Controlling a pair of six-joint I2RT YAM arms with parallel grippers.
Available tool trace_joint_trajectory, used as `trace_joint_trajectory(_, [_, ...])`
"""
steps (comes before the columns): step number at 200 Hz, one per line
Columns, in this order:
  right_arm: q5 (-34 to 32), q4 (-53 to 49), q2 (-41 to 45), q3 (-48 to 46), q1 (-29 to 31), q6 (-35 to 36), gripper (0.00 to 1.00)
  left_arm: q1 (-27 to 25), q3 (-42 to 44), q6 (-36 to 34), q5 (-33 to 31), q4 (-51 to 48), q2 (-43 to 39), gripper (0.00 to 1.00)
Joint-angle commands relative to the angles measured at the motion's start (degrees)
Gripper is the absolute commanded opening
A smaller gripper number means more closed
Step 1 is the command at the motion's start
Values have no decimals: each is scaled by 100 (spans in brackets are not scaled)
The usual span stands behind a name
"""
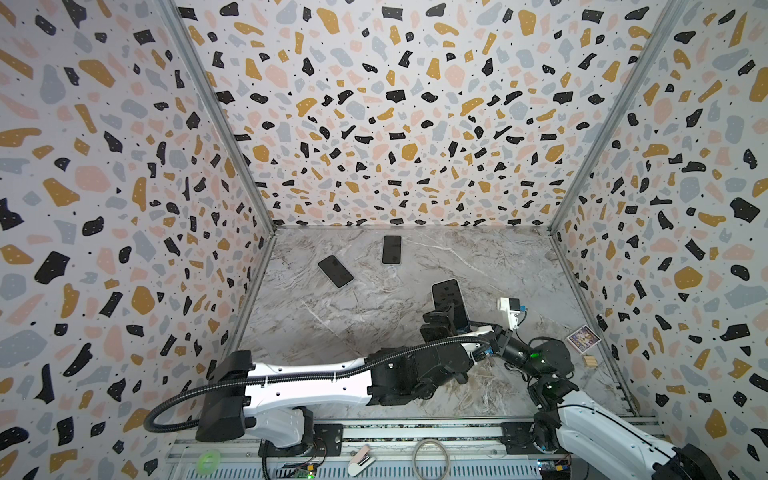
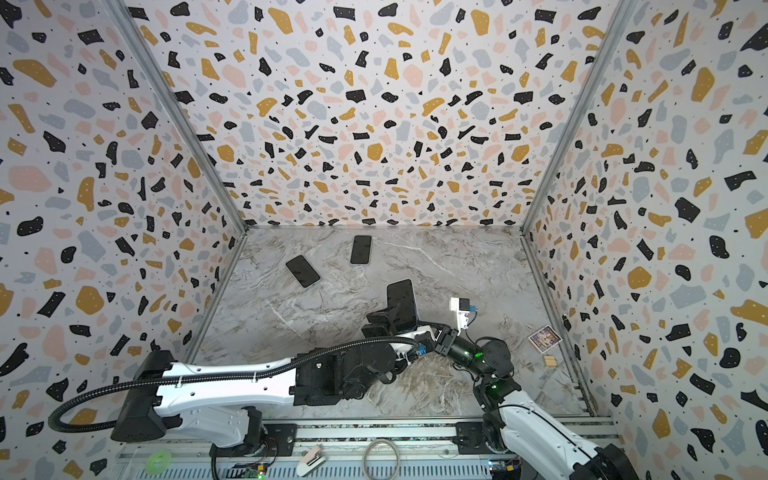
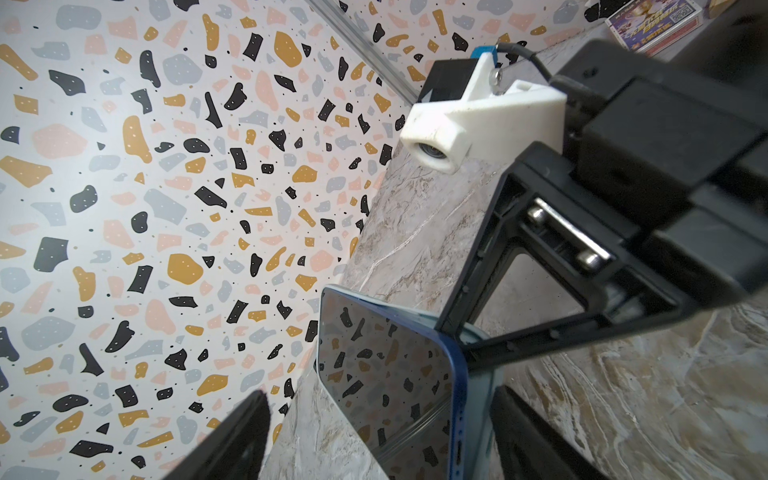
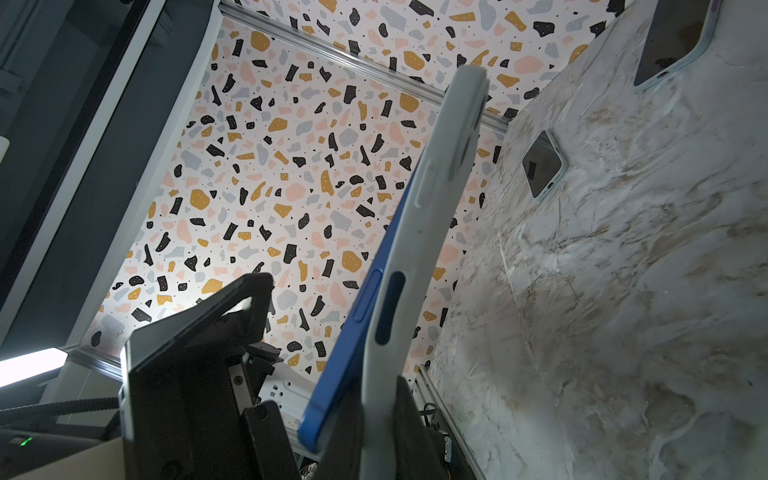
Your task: Take the phone out of the phone case
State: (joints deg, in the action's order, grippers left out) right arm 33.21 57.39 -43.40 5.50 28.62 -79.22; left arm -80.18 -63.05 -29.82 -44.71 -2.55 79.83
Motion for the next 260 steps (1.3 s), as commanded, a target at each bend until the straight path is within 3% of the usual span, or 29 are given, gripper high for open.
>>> trace_joint_trajectory(1, [28,474,107,127,29,73,0,75,-114,-127,-73,255,64,84])
trace_joint_trajectory(174, [71,475,106,92,29,73,0,284,-214,-568,-29,612,336,68])
trace_joint_trajectory(260, [54,493,112,92,52,65,0,311,-177,-621,40,677,336,50])
